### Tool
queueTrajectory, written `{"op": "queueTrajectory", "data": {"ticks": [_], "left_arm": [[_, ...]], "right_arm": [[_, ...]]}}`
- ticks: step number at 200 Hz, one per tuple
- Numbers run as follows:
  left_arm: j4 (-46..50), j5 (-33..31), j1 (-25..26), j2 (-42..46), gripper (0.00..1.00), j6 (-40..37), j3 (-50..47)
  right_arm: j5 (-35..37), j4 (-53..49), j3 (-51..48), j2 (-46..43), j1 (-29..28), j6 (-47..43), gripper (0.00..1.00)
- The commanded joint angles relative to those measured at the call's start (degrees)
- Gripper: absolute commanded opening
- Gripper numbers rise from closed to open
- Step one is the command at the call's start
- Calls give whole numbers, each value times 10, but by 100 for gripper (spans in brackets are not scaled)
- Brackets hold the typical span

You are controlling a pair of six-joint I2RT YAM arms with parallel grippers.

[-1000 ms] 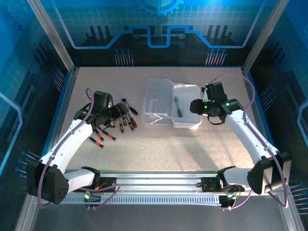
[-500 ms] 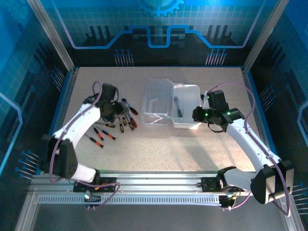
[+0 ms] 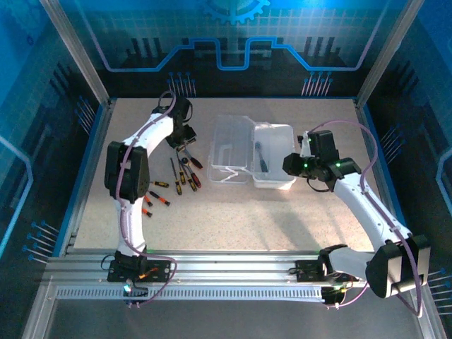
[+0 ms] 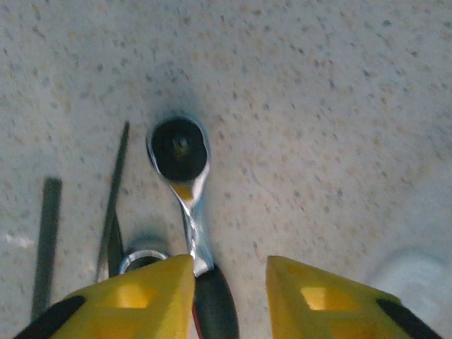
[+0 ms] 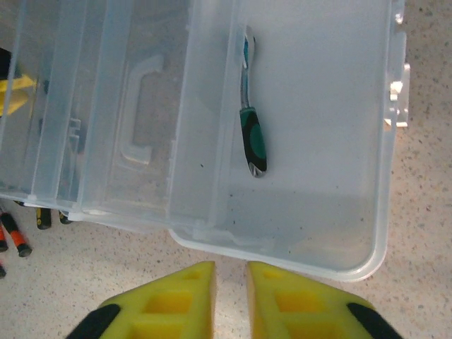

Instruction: Pack the tool kit

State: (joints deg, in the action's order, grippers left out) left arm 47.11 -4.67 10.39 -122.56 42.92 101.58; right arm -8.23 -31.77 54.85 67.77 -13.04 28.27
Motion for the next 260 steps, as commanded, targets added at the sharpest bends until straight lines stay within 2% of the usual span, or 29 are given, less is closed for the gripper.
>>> {"op": "queueTrajectory", "data": {"ticks": [1, 53, 119, 212, 260], "left_arm": [[61, -27, -13, -26, 31, 3, 36], [64, -17, -15, -60, 34, -21, 52], [7, 24, -15, -73, 35, -20, 26], [-19, 37, -14, -112, 25, -7, 44], [-44, 57, -15, -119, 15, -18, 44]], "right_arm": [[-25, 30, -22, -3, 11, 6, 23], [-31, 56, -41, 7, 17, 11, 27], [-47, 64, -60, 12, 22, 16, 31], [-53, 64, -71, 8, 27, 14, 32], [-52, 53, -56, 12, 35, 6, 32]]}}
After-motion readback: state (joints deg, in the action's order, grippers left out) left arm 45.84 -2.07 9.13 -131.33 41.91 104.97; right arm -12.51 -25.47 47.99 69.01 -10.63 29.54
